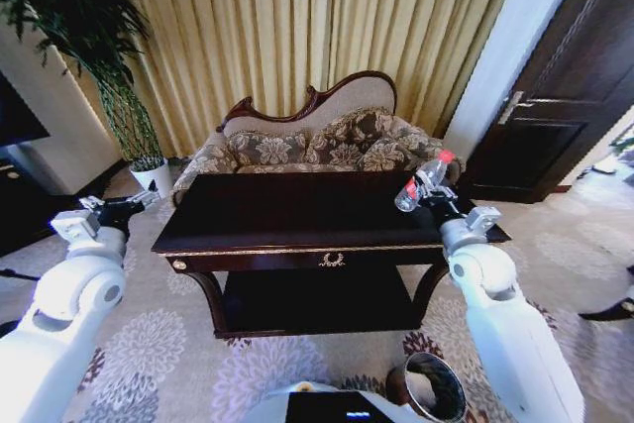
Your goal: Move to the front of the table and place the trash on the table into the trash bin.
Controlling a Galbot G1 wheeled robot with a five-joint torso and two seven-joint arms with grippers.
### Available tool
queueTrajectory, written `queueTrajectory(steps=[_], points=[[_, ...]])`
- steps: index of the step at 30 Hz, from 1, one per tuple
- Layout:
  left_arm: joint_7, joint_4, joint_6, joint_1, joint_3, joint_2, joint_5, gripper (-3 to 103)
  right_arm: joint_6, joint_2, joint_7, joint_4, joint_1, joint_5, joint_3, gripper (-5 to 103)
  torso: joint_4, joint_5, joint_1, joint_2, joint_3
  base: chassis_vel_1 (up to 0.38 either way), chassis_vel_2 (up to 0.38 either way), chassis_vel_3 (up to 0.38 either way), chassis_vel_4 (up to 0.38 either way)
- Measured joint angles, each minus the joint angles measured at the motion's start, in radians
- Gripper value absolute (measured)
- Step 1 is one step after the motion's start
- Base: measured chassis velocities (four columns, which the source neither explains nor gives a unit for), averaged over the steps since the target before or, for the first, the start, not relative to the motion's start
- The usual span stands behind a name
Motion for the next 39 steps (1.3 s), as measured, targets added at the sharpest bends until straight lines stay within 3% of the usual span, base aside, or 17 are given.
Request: queueTrajectory(steps=[39], points=[[0.019, 0.024, -0.036, -0.009, 0.043, -0.017, 0.029, 100, 0.017, 0.012, 0.0, -0.02, 0.005, -0.019, -0.013, 27, 0.0002, -0.0001, 0.0, 0.0, 0.0, 0.033, -0.079, -0.042, 0.074]])
